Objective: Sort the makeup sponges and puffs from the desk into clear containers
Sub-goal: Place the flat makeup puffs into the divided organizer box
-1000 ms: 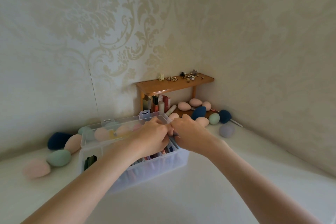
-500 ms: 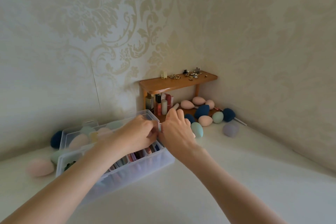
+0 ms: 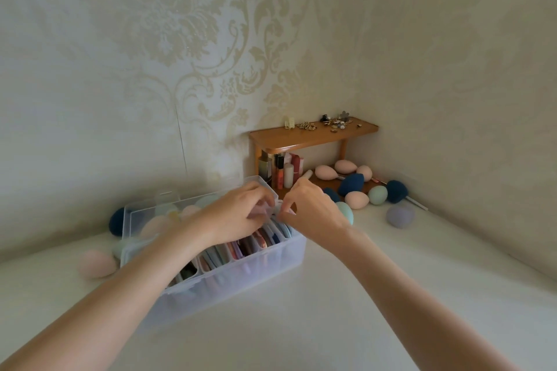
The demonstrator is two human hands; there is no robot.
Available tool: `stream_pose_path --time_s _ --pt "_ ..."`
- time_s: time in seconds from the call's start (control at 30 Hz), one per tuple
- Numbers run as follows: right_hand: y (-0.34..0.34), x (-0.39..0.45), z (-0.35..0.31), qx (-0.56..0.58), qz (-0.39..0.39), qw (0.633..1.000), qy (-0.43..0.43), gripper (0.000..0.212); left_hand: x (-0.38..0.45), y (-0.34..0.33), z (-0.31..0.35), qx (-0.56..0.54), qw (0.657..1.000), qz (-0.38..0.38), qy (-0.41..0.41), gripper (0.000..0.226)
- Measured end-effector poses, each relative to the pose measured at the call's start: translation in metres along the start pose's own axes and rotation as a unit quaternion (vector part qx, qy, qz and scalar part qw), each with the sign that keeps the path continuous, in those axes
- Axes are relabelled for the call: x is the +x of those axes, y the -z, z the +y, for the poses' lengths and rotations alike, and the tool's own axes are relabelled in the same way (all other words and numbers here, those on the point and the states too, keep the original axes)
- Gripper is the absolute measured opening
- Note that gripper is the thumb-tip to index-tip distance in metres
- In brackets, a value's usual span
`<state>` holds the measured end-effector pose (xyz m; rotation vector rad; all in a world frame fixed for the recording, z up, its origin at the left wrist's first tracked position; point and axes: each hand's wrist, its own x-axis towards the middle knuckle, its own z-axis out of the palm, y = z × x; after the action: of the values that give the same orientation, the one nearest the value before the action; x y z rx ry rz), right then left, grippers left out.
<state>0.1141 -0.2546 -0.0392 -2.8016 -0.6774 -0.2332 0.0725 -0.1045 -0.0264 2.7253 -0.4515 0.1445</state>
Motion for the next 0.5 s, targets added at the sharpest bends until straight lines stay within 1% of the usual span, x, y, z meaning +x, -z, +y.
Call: stream_pose_path --time_s 0.1,0.17,0.23,0.3,0.33,0.43,0.5 --pt "-0.009 0.005 -0.004 -0.076 -0.004 0.997 -0.028 0.021 -0.005 0.008 -0.007 -0.007 1.0 -0.005 0.022 0.019" --pt "-0.013 0.006 -0.005 -0.121 -0.022 0.992 -0.017 0.018 -0.013 0.012 -0.009 0.002 0.999 -0.023 0.038 0.018" --pt "-0.016 0.006 -0.004 -0.132 -0.043 0.99 0.001 0.018 -0.023 0.017 -0.012 0.013 0.998 -0.034 0.052 0.022" --pt "-0.019 0.007 -0.002 -0.133 -0.044 0.99 -0.001 0.021 -0.034 0.022 -0.019 0.028 0.997 -0.031 0.069 0.025" --pt "-0.022 0.008 -0.002 -0.133 -0.032 0.991 -0.009 0.022 -0.039 0.025 -0.023 0.03 0.996 -0.029 0.081 0.025" --pt "-0.022 0.004 -0.004 -0.05 0.044 0.995 -0.071 0.028 -0.054 0.032 -0.037 0.025 0.994 -0.026 0.108 0.023" --pt "-0.019 -0.001 -0.008 -0.024 0.088 0.993 -0.068 0.021 -0.064 0.035 -0.044 0.026 0.993 -0.022 0.117 0.019"
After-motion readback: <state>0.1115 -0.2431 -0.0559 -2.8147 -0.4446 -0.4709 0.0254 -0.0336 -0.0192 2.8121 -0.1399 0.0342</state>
